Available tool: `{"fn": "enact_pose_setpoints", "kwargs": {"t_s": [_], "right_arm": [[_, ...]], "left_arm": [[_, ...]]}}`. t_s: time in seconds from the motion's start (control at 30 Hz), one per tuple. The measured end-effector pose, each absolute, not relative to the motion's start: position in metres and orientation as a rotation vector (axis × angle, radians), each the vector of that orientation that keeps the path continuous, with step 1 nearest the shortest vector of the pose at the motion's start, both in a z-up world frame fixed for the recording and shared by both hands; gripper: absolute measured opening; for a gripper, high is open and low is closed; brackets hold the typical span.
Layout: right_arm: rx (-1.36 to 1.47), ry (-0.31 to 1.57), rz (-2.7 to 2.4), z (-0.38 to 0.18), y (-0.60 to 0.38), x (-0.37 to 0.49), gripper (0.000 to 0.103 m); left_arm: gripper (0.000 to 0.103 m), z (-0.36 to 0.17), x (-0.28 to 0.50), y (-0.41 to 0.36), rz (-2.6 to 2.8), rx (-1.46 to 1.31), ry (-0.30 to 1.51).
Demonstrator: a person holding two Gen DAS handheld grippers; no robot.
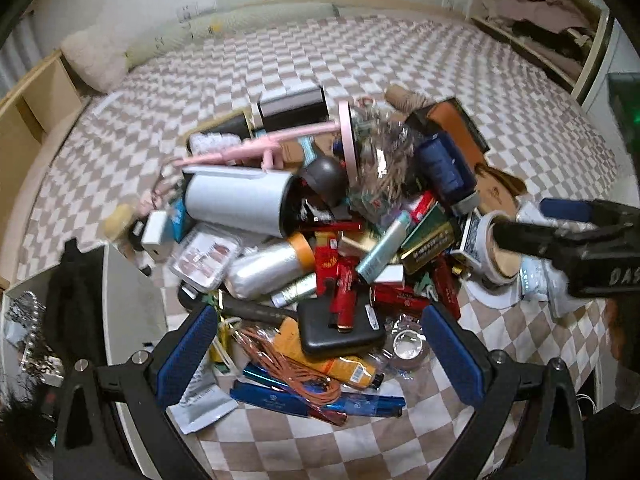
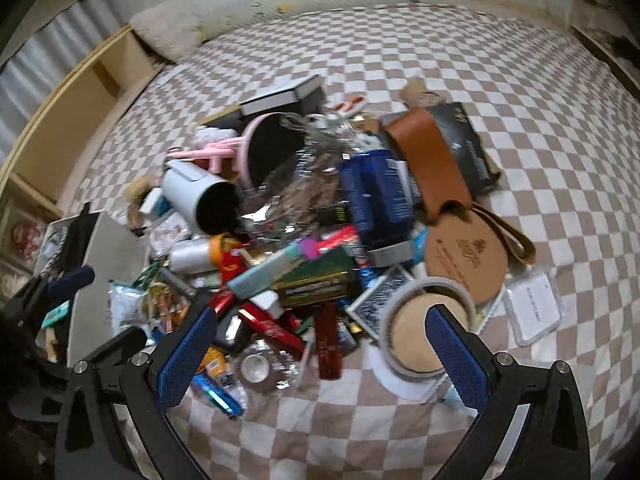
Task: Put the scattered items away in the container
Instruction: 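Move both grippers back over the pile of items, then grasp the red lipstick tube with the left gripper while the right gripper grasps a red lighter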
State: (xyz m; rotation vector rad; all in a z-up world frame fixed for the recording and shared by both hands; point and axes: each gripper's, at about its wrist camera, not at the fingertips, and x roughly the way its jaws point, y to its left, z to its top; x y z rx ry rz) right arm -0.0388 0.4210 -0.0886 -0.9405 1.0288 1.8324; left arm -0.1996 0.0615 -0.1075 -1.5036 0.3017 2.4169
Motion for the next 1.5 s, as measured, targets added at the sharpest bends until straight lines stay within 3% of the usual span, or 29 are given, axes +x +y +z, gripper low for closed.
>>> {"fn": "enact_pose_setpoints", "kwargs": {"t_s": [0.2,0.27,0.3,0.5,0.6,1.13,1.5], "right_arm": [[-0.927,1.08,1.753,-0.097,0.423,-0.013,0.103],[-0.898,1.114,1.713,-0.097,0.423,0.0,0.103],[-0.889,1.117,1.696,-0.097,0.422,0.005,0.103],[-0.895,1.036,1.668,-0.102,0.425,0.019,0.103],[-0.921,1.056,1.667,-0.112,0.433,0.018,0.094],[-1.078,1.092,1.672,-0.145,0.445,0.0,0.094],[-1.076,1.117,1.663,-0.149,0.448,0.014,0.094]], "left_arm": [[0.1,-0.128,-0.212,0.071,2.35,-1.57,0.295],[0.079,-0.134,-0.215,0.074,2.33,-1.597,0.295],[0.076,-0.138,-0.216,0.075,2.321,-1.614,0.299],[0.075,-0.148,-0.212,0.078,2.29,-1.662,0.313],[0.075,-0.148,-0.209,0.075,2.276,-1.675,0.285],[0.075,-0.18,-0.231,0.07,2.231,-1.835,0.167],[0.054,-0.196,-0.244,0.104,2.191,-1.841,0.24]]}}
